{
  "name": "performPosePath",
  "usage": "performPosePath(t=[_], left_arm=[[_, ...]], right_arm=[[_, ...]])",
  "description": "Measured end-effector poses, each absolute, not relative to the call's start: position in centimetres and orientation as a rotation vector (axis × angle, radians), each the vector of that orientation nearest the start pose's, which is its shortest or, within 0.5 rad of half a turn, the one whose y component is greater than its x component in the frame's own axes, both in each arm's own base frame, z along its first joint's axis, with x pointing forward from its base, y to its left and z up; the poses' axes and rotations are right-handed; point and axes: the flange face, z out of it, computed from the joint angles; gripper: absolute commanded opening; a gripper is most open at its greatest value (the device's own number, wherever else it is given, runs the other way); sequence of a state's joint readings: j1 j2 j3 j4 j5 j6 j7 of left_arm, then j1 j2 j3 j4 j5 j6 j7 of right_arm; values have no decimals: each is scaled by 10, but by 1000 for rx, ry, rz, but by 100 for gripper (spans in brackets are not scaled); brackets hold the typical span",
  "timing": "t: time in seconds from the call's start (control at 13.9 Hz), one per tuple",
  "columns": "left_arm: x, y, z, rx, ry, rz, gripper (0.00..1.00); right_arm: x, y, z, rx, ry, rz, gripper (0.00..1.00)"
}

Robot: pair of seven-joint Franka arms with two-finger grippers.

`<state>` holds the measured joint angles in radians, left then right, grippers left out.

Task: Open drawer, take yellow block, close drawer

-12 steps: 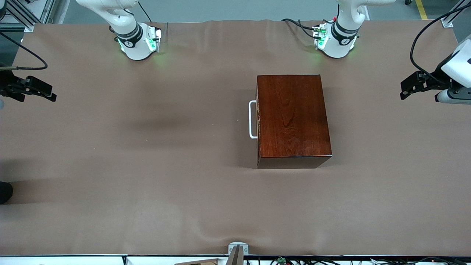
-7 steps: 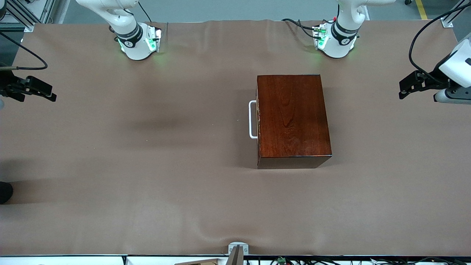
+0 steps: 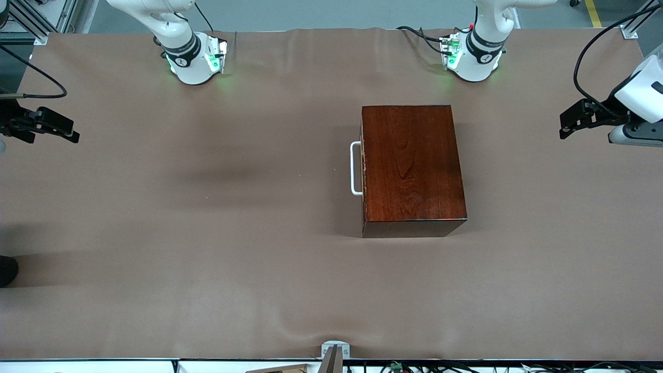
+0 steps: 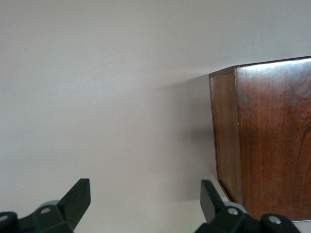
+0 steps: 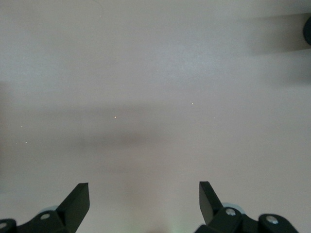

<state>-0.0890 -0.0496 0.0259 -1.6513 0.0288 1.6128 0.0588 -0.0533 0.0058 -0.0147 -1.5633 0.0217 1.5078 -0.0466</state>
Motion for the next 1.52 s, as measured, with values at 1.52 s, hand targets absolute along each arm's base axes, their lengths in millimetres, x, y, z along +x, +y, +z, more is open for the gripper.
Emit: performPosePath(t=[1.52], left_arm=[[540, -264, 579, -3134, -138, 0, 100]], right_arm=[[549, -35, 620, -3115, 31, 92, 100]])
